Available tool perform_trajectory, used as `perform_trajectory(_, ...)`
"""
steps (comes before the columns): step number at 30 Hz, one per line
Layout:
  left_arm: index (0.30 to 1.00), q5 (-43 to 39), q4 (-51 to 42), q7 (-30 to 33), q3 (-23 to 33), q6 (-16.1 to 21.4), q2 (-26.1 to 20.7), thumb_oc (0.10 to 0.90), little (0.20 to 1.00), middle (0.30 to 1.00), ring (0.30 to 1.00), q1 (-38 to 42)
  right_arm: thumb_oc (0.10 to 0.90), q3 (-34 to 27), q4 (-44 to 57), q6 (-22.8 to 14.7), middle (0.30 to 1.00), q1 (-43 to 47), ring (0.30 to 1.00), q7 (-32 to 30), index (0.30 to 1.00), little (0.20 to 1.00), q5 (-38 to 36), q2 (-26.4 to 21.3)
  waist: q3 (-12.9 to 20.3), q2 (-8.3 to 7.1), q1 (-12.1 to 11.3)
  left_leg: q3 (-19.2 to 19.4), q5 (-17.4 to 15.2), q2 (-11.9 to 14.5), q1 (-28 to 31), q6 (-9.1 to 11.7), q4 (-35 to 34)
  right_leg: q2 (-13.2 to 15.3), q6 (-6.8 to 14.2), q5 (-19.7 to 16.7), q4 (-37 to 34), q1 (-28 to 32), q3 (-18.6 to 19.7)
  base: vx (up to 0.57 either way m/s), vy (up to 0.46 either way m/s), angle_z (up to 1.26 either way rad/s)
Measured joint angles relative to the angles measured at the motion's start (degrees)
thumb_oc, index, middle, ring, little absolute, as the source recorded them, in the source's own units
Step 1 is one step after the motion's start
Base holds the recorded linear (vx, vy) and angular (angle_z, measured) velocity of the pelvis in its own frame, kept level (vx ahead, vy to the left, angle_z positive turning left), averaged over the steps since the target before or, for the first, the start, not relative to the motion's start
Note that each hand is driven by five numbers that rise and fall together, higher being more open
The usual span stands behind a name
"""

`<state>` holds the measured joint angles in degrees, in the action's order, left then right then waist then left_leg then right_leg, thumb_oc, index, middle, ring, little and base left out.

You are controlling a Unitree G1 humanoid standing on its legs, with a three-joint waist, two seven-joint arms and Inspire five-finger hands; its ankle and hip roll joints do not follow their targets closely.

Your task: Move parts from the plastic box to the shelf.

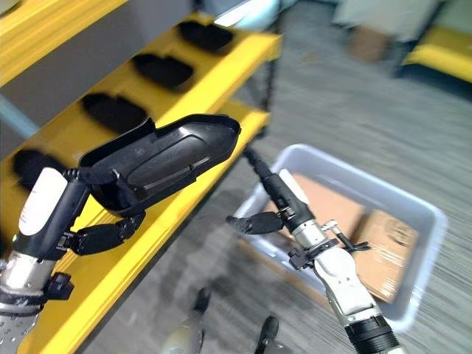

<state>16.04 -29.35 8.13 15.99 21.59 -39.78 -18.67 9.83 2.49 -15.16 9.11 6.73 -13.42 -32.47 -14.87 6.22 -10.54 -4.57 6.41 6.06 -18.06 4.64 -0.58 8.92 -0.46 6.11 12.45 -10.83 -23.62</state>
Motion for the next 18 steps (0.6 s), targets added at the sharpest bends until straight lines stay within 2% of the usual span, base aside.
perform_trajectory(1, 0.3, 0.16, 0.66, 0.31, -0.33, 0.0, -0.16, 0.4, 0.3, 0.3, 0.3, 0.89, 0.9, -0.17, 0.41, -0.23, 1.0, -0.72, 1.0, 0.02, 1.0, 1.0, 0.47, 0.46, -0.88, -2.1, -0.05, 0.41, -2.57, -0.82, -0.35, -2.96, 6.09, 3.13, -0.49, -0.64, 0.55, 0.13, -1.94, -0.19, 0.012, 1.06)
perform_trajectory(2, 0.3, 0.39, 1.32, 0.27, -1.22, -0.2, -0.04, 0.4, 0.3, 0.3, 0.3, 1.85, 0.9, -1.34, 2.37, 0.01, 1.0, -3.1, 1.0, 0.0, 1.0, 1.0, 1.21, 0.52, -0.69, -2.52, 1.51, 2.27, -4.71, 0.51, -0.44, -2.45, 11.75, 4.47, -0.28, -0.92, -0.26, 1.79, -3.94, -0.04, 0.036, 1.4)
perform_trajectory(3, 0.3, 0.44, 1.23, 0.33, -1.22, -0.15, 0.21, 0.4, 0.3, 0.3, 0.3, 1.81, 0.9, -2.28, 4.31, -0.07, 1.0, -5.28, 1.0, -0.07, 1.0, 1.0, 1.5, -0.06, -0.44, -2.63, 3.26, 3.91, -5.05, 2.53, 1.58, -1.48, 13.4, 5.81, 0.05, -0.87, -0.05, 2.99, -5.69, -0.05, 0.049, 1.48)
perform_trajectory(4, 0.3, 0.4, 1.3, 0.49, -1.38, 0.2, 0.5, 0.4, 0.3, 0.3, 0.3, 1.92, 0.9, -3.56, 5.27, -0.89, 1.0, -7.02, 1.0, -0.19, 1.0, 1.0, 1.49, -0.6, -0.05, -2.28, 5.11, 4.76, -4.08, 4.0, 4.7, -2.18, 13.81, 6.86, 0.69, -0.45, 1.14, 4.15, -6.79, -0.09, 0.114, 1.06)
perform_trajectory(5, 0.3, 0.34, 0.97, 0.6, -1.47, 0.25, 0.55, 0.4, 0.3, 0.3, 0.3, 1.59, 0.9, -4.25, 5.79, -0.91, 1.0, -7.72, 1.0, -0.52, 1.0, 1.0, 1.49, -1.08, 0.68, -1.28, 6.17, 4.26, -0.01, 4.74, 8.16, -2.65, 10.4, 7.15, 1.07, -0.67, 2.11, 4.28, -6.57, -0.09, 0.173, 0.75)
perform_trajectory(6, 0.3, 0.4, 1.18, 0.76, -1.96, 0.54, 0.55, 0.4, 0.3, 0.3, 0.3, 3.93, 0.9, -6.05, 6.14, -1.61, 1.0, -8.05, 1.0, -1.21, 1.0, 1.0, 1.48, -1.47, 0.25, -0.83, 7.35, 5.26, 1.0, 3.51, 10.61, -2.96, 5.43, 10.86, 1.21, 0.29, 11.53, -0.23, -5.3, -0.1, 0.266, 0.76)
perform_trajectory(7, 0.3, 0.59, 1.43, 0.76, -2.69, 0.52, 0.99, 0.4, 0.3, 0.3, 0.3, 6.45, 0.9, -7.33, 6.35, -1.85, 1.0, -8.58, 1.0, -1.83, 1.0, 1.0, 1.47, -1.21, 0.35, -0.23, 9.16, 6.58, 0.84, 3.43, 10.03, -3.12, 4.94, 11.9, 2.13, 2.07, 16.28, -3.93, -3.4, 0.02, 0.201, 0.68)
perform_trajectory(8, 0.3, 0.62, 1.47, 1.22, -2.27, 0.6, 1.22, 0.4, 0.3, 0.3, 0.3, 7.15, 0.9, -7.44, 6.06, -1.88, 1.0, -8.5, 1.0, -1.91, 1.0, 1.0, 1.49, -0.63, 0.44, -0.04, 9.62, 6.29, 0.5, 4.02, 10.23, -3.58, 3.96, 9.95, 2.69, 3.71, 12.42, -4.85, -3.15, 0.05, 0.207, 0.74)
perform_trajectory(9, 0.3, 0.62, 2.02, 2.41, -1.56, 0.44, 0.93, 0.4, 0.3, 0.3, 0.3, 8.65, 0.9, -7.48, 6.1, -1.89, 1.0, -9.07, 1.0, -2.18, 1.0, 1.0, 1.48, 1.04, 0.7, -1.36, 10.23, 5.78, -0.18, 3.92, 10.16, -2.37, 3.24, 6.63, 0.68, -1.7, -0.54, -3.53, -3.71, 0.07, 0.224, 0.9)
perform_trajectory(10, 0.3, 0.91, 2.08, 2.41, -2.03, 0.05, 1.46, 0.4, 0.3, 0.3, 0.3, 9.36, 0.9, -8.34, 6.1, -1.95, 1.0, -11.04, 1.0, -2.21, 1.0, 1.0, 1.49, 1.67, 0.97, -2.0, 12.13, 5.79, -2.17, 3.2, 11.06, 0.52, 3.37, 7.06, 3.22, -8.85, -2.44, -0.98, -4.72, 0.07, 0.267, 0.9)
perform_trajectory(11, 0.3, 0.97, 1.44, 2.49, -2.22, 0.13, 2.06, 0.4, 0.3, 0.3, 0.3, 9.01, 0.9, -9.14, 5.8, -1.86, 1.0, -12.22, 1.0, -2.26, 1.0, 1.0, 1.48, 2.42, 1.45, -1.4, 12.13, 6.49, -3.4, 3.98, 11.41, 1.82, 3.5, 6.45, 3.18, -8.92, -2.15, -0.54, -5.18, 0.03, 0.353, 0.66)
perform_trajectory(12, 0.3, 0.98, -0.35, 3.03, -1.9, 0.41, 1.64, 0.4, 0.3, 0.3, 0.3, 7.05, 0.9, -10.52, 5.89, -1.82, 1.0, -14.39, 1.0, -3.08, 1.0, 1.0, 1.47, 3.23, 1.72, -1.51, 11.48, 7.98, -4.23, 4.72, 13.18, 2.47, 1.98, 6.21, 3.12, -8.79, -1.85, 0.18, -5.31, 0.03, 0.254, 0.09)
perform_trajectory(14, 0.3, 1.21, -0.62, 3.18, -1.88, 0.81, 1.07, 0.4, 0.3, 0.3, 0.3, 6.58, 0.9, -11.15, 5.85, -1.74, 1.0, -14.49, 1.0, -3.38, 1.0, 1.0, 1.46, 3.28, 1.8, -1.62, 11.23, 8.54, -4.93, 4.23, 13.88, 2.94, 1.0, 6.64, 3.37, -8.96, -2.06, 0.36, -5.29, 0.01, 0.209, 0.0)
perform_trajectory(18, 0.3, 2.89, -0.38, 3.16, -1.63, 0.83, 0.19, 0.4, 0.3, 0.3, 0.3, 5.85, 0.9, -11.04, 5.6, -1.65, 1.0, -15.92, 1.0, -3.54, 1.0, 1.0, 1.47, 6.04, 2.73, -3.45, 10.37, 8.76, -5.88, 1.6, 14.26, 1.76, 1.08, 8.78, 5.65, -10.65, -4.49, 1.95, -5.35, 0.0, 0.181, 0.07)
